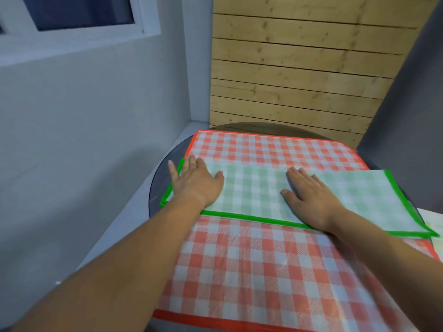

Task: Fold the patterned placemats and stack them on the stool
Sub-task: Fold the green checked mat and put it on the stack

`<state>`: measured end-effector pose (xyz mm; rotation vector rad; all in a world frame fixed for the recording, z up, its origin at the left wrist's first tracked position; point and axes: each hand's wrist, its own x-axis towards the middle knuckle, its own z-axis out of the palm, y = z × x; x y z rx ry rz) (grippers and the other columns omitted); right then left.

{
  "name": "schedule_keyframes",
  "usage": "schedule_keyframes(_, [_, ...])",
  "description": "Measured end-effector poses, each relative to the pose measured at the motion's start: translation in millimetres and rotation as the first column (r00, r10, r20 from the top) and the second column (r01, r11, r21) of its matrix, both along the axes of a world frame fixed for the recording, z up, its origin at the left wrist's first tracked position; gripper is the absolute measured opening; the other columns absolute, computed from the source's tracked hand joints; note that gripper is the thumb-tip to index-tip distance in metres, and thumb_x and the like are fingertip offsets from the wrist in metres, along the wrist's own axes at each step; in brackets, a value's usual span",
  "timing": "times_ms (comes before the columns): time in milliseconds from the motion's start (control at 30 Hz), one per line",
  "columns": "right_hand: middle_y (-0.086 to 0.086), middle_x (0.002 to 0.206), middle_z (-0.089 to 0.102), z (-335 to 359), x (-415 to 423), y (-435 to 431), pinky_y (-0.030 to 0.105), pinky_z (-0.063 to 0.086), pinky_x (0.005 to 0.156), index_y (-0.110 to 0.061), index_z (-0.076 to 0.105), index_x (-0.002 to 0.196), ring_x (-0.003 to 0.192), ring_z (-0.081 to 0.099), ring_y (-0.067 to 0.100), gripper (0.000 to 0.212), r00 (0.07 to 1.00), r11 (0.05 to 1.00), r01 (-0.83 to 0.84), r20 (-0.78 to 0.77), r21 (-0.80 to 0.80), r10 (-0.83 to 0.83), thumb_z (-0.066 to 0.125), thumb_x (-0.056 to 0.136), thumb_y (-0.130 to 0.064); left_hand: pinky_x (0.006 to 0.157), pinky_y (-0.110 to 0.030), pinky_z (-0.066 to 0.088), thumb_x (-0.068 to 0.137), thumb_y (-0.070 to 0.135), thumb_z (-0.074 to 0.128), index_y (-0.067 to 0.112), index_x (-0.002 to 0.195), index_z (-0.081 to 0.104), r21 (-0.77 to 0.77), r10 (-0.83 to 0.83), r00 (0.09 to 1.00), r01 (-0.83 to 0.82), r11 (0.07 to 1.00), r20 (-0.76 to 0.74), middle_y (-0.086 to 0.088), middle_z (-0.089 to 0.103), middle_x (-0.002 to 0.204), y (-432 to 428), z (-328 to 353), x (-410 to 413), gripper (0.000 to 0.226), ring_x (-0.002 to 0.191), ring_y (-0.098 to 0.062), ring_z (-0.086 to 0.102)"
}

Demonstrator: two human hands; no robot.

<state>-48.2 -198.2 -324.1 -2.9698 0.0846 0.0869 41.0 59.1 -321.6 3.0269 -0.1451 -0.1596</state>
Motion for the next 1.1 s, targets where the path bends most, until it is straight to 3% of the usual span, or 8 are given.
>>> schedule_keyframes(67, [0.000,0.166,0.004,-1.2,0.3,-1.1,0.036,0.003,0.124,-0.018,0.008,0.158,0.153,0.001,0.017,0.067,1.000,1.000,-0.002,0.005,-0.002,0.002,0.022,0.103,-0.053,0.119,-0.054,-0.018,0.099,0.058,0.012,0.010,0.160,0.003,0.056,-0.025,1.000,0.025,0.998,0.012,-0.013,-0.004,0.167,-9.4,2.6,-2.2,0.078,0.155,-0.025,-0.007])
schedule_keyframes(133, [0.001,0.166,0.004,-2.3,1.5,-1.6,0.037,0.002,0.124,-0.017,0.008,0.158,0.153,0.001,0.017,0.066,1.000,1.000,-0.002,0.007,-0.001,0.002,0.022,0.103,-0.052,0.122,-0.048,-0.013,0.103,0.050,0.015,0.011,0.160,0.000,-0.013,-0.208,0.978,0.208,0.978,0.032,-0.010,-0.007,0.167,-28.1,8.9,-5.3,0.070,0.154,-0.023,-0.010])
schedule_keyframes(233, [0.002,0.166,0.004,-3.4,2.5,-1.5,0.038,0.001,0.124,-0.016,0.008,0.158,0.153,0.000,0.018,0.066,1.000,1.000,-0.005,0.009,0.000,0.005,0.021,0.103,-0.051,0.125,-0.039,-0.008,0.107,0.037,0.021,0.015,0.160,-0.001,-0.143,-0.510,0.858,0.512,0.847,0.054,-0.002,-0.007,0.168,-64.3,16.8,-16.4,0.062,0.154,-0.015,-0.010])
schedule_keyframes(300, [0.002,0.167,0.003,-4.7,2.8,-2.1,0.038,0.000,0.124,-0.015,0.008,0.158,0.153,-0.001,0.018,0.067,1.000,1.000,-0.007,0.014,0.004,0.007,0.023,0.103,-0.050,0.125,-0.037,-0.006,0.108,0.035,0.020,0.015,0.160,-0.001,-0.135,-0.569,0.822,0.567,0.813,0.031,-0.002,-0.007,0.168,-80.0,10.4,-22.9,0.060,0.154,-0.014,-0.009])
schedule_keyframes(633, [-0.002,0.166,0.002,-1.2,-0.3,-24.4,0.036,-0.001,0.124,-0.018,0.006,0.159,0.153,-0.002,0.015,0.069,1.000,0.998,-0.001,-0.027,0.064,0.003,0.026,0.103,-0.053,0.125,-0.035,-0.006,0.103,0.054,0.012,0.020,0.160,-0.002,-0.041,-0.534,0.845,0.534,0.844,0.028,0.005,-0.011,0.167,-82.7,-9.4,-27.8,0.068,0.152,-0.008,-0.013])
schedule_keyframes(867, [0.010,0.165,0.013,-5.4,-21.8,-104.9,0.044,0.005,0.124,-0.007,0.018,0.154,0.152,0.007,0.024,0.072,0.949,0.949,0.314,0.001,-0.015,-0.314,0.018,0.100,-0.054,0.124,-0.034,-0.007,0.103,0.056,0.009,0.022,0.160,-0.006,-0.031,-0.540,0.842,0.540,0.841,0.017,0.006,-0.013,0.166,-80.2,-9.8,-29.4,0.068,0.151,-0.007,-0.014])
schedule_keyframes(1100, [0.008,0.163,0.018,-12.5,-20.8,-109.3,0.047,0.003,0.123,-0.009,0.021,0.153,0.151,0.011,0.024,0.081,0.937,0.936,0.349,0.026,-0.047,-0.349,0.014,0.093,-0.063,0.124,-0.042,-0.007,0.101,0.060,0.013,0.022,0.160,-0.004,-0.049,-0.475,0.880,0.473,0.879,-0.026,0.004,-0.013,0.167,-82.3,-6.3,-28.6,0.073,0.153,-0.012,-0.014])
